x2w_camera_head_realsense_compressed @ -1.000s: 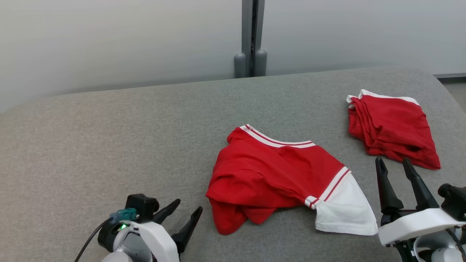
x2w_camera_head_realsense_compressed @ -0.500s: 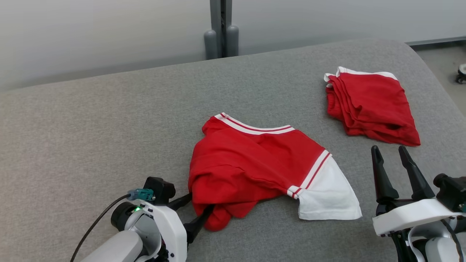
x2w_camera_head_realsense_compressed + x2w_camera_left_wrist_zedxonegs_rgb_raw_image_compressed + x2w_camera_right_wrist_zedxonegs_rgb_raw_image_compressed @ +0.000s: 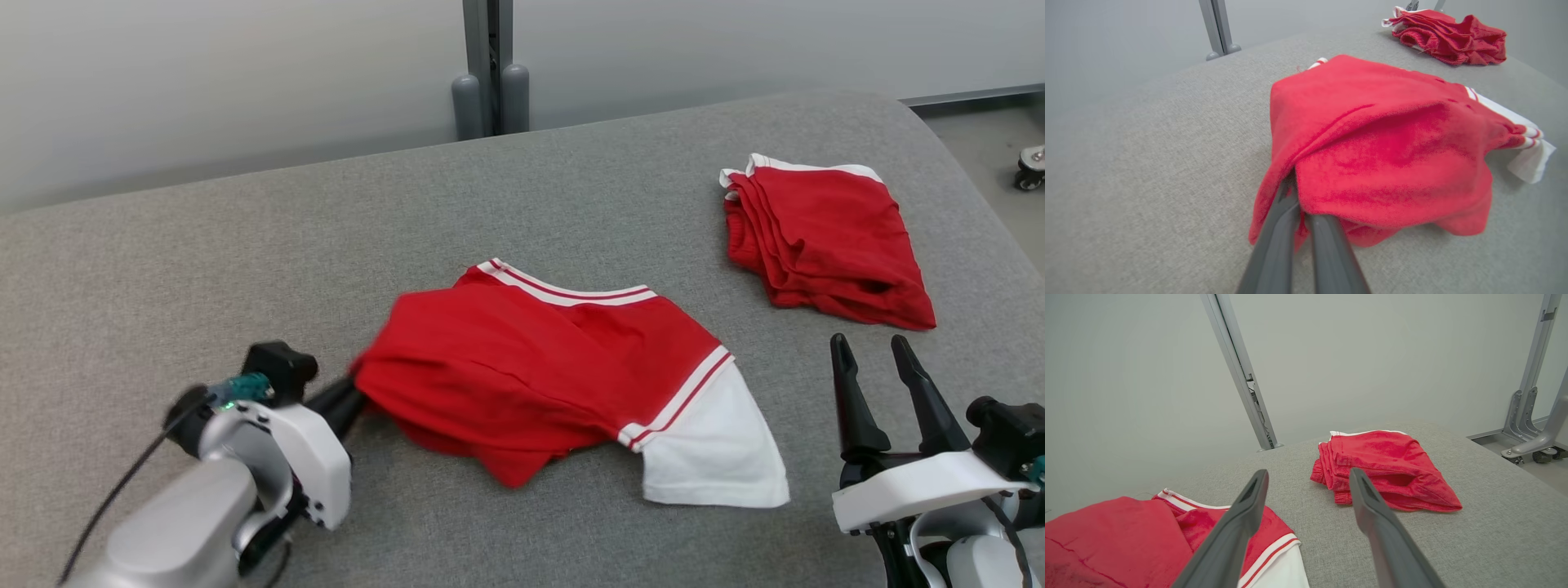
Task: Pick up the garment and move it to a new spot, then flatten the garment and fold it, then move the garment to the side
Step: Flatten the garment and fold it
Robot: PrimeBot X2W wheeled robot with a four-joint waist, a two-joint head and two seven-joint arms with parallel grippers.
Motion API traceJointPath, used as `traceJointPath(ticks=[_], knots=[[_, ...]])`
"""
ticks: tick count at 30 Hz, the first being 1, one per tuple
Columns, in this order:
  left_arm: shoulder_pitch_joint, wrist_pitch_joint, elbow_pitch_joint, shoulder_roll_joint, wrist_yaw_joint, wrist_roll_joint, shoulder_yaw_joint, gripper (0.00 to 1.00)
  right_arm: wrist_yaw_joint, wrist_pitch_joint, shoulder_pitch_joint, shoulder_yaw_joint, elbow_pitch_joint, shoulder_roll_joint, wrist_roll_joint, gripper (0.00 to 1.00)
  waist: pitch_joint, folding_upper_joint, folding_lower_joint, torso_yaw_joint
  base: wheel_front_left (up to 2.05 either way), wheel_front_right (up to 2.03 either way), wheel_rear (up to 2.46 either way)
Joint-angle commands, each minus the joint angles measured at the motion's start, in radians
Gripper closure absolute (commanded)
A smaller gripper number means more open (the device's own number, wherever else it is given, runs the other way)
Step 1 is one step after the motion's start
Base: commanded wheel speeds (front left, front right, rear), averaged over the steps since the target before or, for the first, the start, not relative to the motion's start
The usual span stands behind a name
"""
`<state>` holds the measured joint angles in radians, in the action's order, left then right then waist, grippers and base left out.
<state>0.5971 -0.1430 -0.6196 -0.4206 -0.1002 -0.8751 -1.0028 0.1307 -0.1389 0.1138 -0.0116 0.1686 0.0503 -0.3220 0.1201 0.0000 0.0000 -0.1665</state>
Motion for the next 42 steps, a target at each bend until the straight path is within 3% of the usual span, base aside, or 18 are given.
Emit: traceJointPath(ticks=[1,6,7,9,15,16,17,18,19,22,26,33,36,39,42], knots=[[0.041,-0.023,-0.009,-0.019,0.023,0.034,0.002,1.0,0.0,-0.009,0.002,-0.001,0.003,0.003,0.002,0.0,-0.004,0.0,0.0,0.005,0.0,0.0,0.0],[0.14,-0.098,-0.027,-0.044,0.146,0.2,-0.016,1.0,0.0,-0.024,0.011,0.003,0.014,0.003,-0.004,0.0,0.002,0.0,0.0,0.014,0.0,0.0,0.0],[0.14,-0.098,-0.027,-0.044,0.146,0.2,-0.016,1.0,0.0,-0.024,0.011,0.003,0.014,0.003,-0.004,0.0,0.002,0.0,0.0,0.014,0.0,0.0,0.0],[0.163,-0.108,-0.044,-0.051,0.197,0.265,-0.037,1.0,0.0,-0.03,0.017,0.007,0.018,0.002,-0.005,0.0,0.01,0.0,0.0,0.016,0.0,0.0,0.0],[0.129,-0.118,-0.119,-0.044,0.261,0.337,-0.067,1.0,0.0,-0.048,0.021,0.017,0.024,0.003,-0.011,0.0,0.026,0.0,0.0,0.02,0.0,0.0,0.0],[0.111,-0.119,-0.133,-0.04,0.257,0.335,-0.073,0.88,0.0,-0.05,0.02,0.018,0.025,0.003,-0.011,0.0,0.027,0.0,0.0,0.021,0.0,0.0,0.0],[0.093,-0.119,-0.147,-0.033,0.246,0.326,-0.077,0.68,0.0,-0.049,0.02,0.019,0.027,0.003,-0.011,0.0,0.028,0.0,0.0,0.022,0.0,0.0,0.0],[0.074,-0.115,-0.164,-0.024,0.229,0.319,-0.087,0.4,0.0,-0.052,0.02,0.019,0.029,0.003,-0.012,0.0,0.028,0.0,0.0,0.024,0.0,0.0,0.0],[0.059,-0.109,-0.178,-0.015,0.214,0.31,-0.093,0.0,0.0,-0.054,0.02,0.019,0.031,0.003,-0.012,0.0,0.028,0.0,0.0,0.026,0.0,0.0,0.0],[0.017,-0.111,-0.216,0.004,0.184,0.284,-0.098,0.0,0.0,-0.053,0.021,0.015,0.034,0.003,-0.006,0.0,0.023,0.0,0.0,0.034,0.0,0.0,0.0],[-0.016,-0.115,-0.23,0.011,0.175,0.243,-0.069,0.0,0.0,-0.042,0.017,0.006,0.032,0.003,0.008,0.0,0.005,0.0,0.0,0.048,0.0,0.0,0.0],[-0.066,-0.11,-0.13,-0.084,0.149,0.152,0.013,0.0,0.0,-0.019,-0.006,-0.014,0.01,0.003,0.024,0.0,-0.028,0.0,0.0,0.059,0.0,0.0,0.0],[-0.088,-0.062,-0.061,-0.105,0.095,0.02,0.092,0.0,0.0,-0.012,-0.009,-0.012,-0.002,0.003,0.023,0.0,-0.031,0.0,0.0,0.053,0.0,0.0,0.0],[-0.116,0.039,0.016,-0.125,0.007,-0.179,0.183,0.0,0.0,-0.006,-0.007,-0.001,-0.012,0.003,0.016,0.0,-0.026,0.0,0.0,0.039,0.0,0.0,0.0],[-0.102,0.155,0.066,-0.191,-0.019,-0.302,0.227,0.0,0.0,0.002,-0.004,0.0,-0.02,0.003,0.014,0.0,-0.013,0.0,0.0,0.024,0.0,0.0,0.0]])
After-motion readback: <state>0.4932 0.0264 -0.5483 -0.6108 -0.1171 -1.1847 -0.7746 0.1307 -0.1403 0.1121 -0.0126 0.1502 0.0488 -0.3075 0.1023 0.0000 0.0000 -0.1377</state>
